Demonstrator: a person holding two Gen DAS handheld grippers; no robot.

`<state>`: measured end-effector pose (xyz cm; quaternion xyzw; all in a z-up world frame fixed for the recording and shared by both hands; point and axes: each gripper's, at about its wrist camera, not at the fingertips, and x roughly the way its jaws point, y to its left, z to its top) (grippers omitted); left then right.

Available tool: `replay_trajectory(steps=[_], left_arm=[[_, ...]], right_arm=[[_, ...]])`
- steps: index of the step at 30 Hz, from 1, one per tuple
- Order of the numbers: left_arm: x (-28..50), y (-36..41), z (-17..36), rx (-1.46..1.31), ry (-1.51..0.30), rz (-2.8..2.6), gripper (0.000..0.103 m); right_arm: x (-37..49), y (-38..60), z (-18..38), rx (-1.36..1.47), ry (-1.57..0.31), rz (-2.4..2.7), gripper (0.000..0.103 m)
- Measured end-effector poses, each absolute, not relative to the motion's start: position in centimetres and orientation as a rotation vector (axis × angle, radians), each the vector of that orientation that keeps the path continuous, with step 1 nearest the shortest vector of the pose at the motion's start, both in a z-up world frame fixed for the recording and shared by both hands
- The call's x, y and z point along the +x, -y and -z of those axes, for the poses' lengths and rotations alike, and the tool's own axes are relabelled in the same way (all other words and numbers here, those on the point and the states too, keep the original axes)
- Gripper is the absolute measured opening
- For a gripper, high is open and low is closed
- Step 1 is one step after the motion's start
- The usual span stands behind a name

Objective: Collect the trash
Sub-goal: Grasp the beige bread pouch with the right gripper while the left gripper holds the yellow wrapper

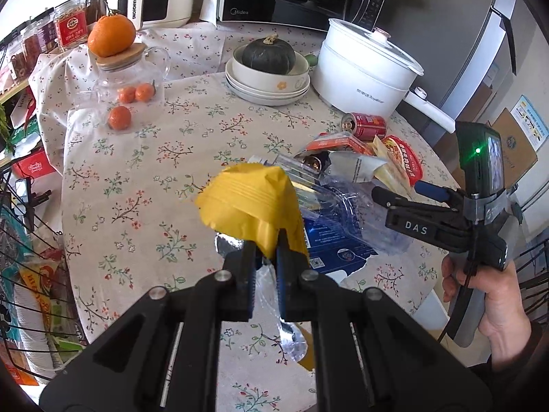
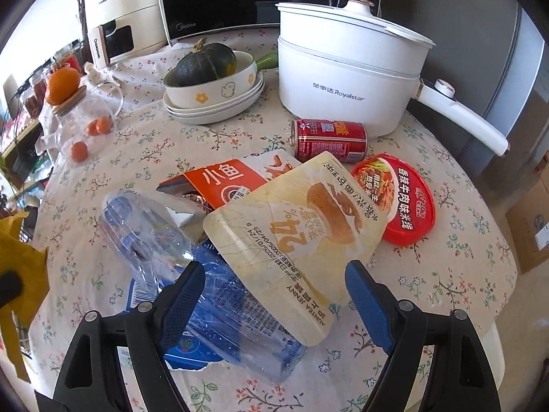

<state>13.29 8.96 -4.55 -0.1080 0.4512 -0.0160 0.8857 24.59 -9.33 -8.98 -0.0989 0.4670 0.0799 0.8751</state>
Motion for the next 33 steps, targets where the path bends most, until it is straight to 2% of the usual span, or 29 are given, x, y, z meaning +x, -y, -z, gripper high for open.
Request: replay_trajectory(steps=[3, 7, 9, 11, 12, 14, 19, 25, 33], left_arm=[[13.4, -8.7, 4.5, -0.226, -0.937, 0.037, 0.011], [13.5, -8.4, 4.5, -0.226, -0.936, 0.041, 0.011], [13.4, -8.4, 4.4, -0.224, -0.936, 0.042, 0.011], [13.4, -8.4, 4.4, -0.225, -0.935, 0.043, 0.011], [13.4, -8.5, 4.4, -0.225, -0.934, 0.043, 0.011], [13.3, -8.5, 4.2, -0.224, -0.930, 0.044, 0.011], [13.1, -8.3, 3.8, -0.226, -0.916, 0.049, 0.011], [12.8, -7.9, 3.2, -0.228, -0.895, 0.060, 0.011], [12.6, -6.8, 2.3, -0.213, -0.865, 0.088, 0.011]], right_arm=[[24.9, 9.3, 9.1, -0.229, -0.954, -0.139, 0.083], [25.0, 9.3, 9.3, -0.264, -0.937, -0.121, 0.074], [25.0, 9.2, 9.5, -0.293, -0.937, -0.117, 0.063], [25.0, 9.1, 9.7, -0.318, -0.940, -0.117, 0.045], [24.9, 9.2, 9.7, -0.329, -0.937, -0.115, 0.042], [24.8, 9.3, 9.6, -0.349, -0.925, -0.114, 0.028], [24.1, 10.2, 8.0, -0.351, -0.877, -0.099, 0.010], [23.0, 12.9, 4.5, -0.261, -0.814, -0.085, 0.004], [21.0, 17.1, 0.6, -0.121, -0.768, -0.131, 0.003]])
